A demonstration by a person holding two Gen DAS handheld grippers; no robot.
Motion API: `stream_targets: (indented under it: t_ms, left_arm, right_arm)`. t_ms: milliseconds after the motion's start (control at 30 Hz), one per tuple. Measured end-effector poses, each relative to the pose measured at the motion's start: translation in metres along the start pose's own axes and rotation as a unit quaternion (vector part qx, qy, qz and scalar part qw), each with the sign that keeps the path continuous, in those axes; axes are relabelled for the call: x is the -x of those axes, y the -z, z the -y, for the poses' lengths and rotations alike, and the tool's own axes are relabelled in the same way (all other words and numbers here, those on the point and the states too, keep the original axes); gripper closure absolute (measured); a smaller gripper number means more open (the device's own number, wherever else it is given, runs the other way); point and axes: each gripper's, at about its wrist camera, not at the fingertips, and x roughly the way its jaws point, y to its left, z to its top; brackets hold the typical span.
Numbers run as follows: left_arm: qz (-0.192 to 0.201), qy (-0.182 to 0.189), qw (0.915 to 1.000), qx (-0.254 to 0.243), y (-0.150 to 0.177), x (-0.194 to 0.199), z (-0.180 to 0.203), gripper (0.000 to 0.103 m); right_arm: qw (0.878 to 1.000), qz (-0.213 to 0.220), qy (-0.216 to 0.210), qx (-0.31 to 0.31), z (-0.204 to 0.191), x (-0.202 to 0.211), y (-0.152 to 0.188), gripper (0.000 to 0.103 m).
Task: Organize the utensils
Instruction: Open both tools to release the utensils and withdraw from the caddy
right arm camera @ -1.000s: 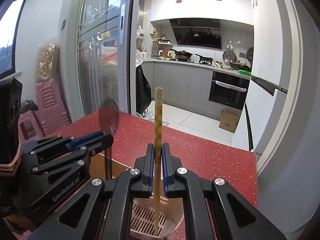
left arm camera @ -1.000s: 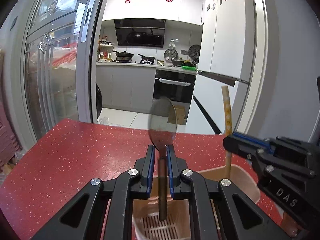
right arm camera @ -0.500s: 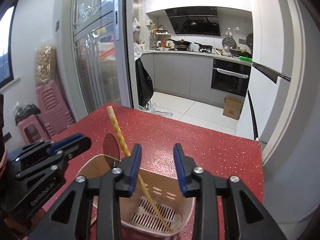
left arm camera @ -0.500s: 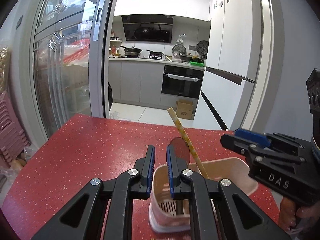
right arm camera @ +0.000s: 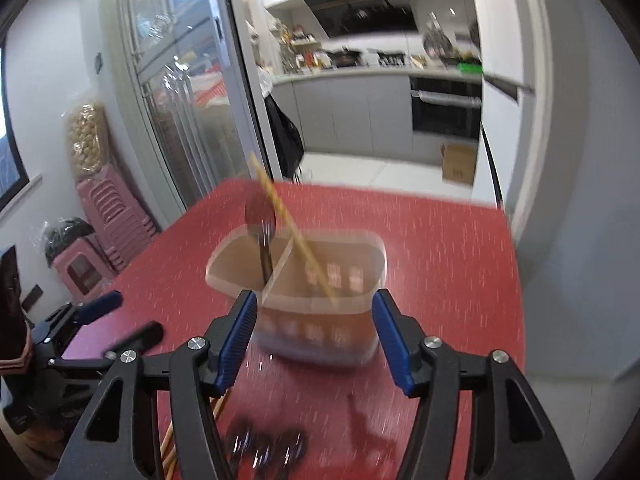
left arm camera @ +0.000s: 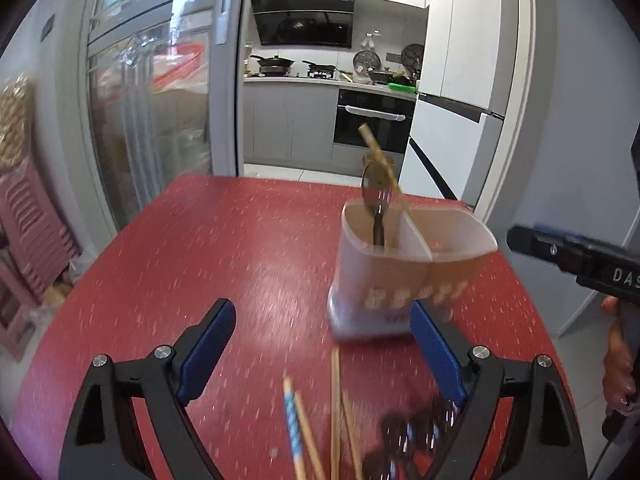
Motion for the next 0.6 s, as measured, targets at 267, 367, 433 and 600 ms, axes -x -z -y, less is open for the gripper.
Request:
stream_targets:
  t_ms: [267, 367, 433, 600]
  left_arm:
    - [-0.079, -0.026, 0.9964, 0.018, 0.073, 0.007, -0.019, 0.000]
    - [-0.115, -0.032, 0.9927, 0.017, 0.097, 0.003, -0.019, 0.000]
    - [-0.133, -0.035, 0.9903, 0.019, 0.110, -0.001, -0.020, 0.000]
    - [-0.158, -0.056, 0.9851, 0.039, 0.124, -0.009, -0.029, 0.000]
  right_arm:
    - [0.995, -0.084, 0.004, -0.053, 0.004, 0.003, 0.085, 0.039]
    - [0.990, -0.114, 0.006, -0.081, 0.010, 0.001, 0.113, 0.039]
    - [0.987, -0.128, 0.011, -0.092, 0.013, 0.000, 0.127, 0.039]
    - [0.983, -0.149, 0.020, -0.105, 0.010, -0.001, 0.150, 0.039]
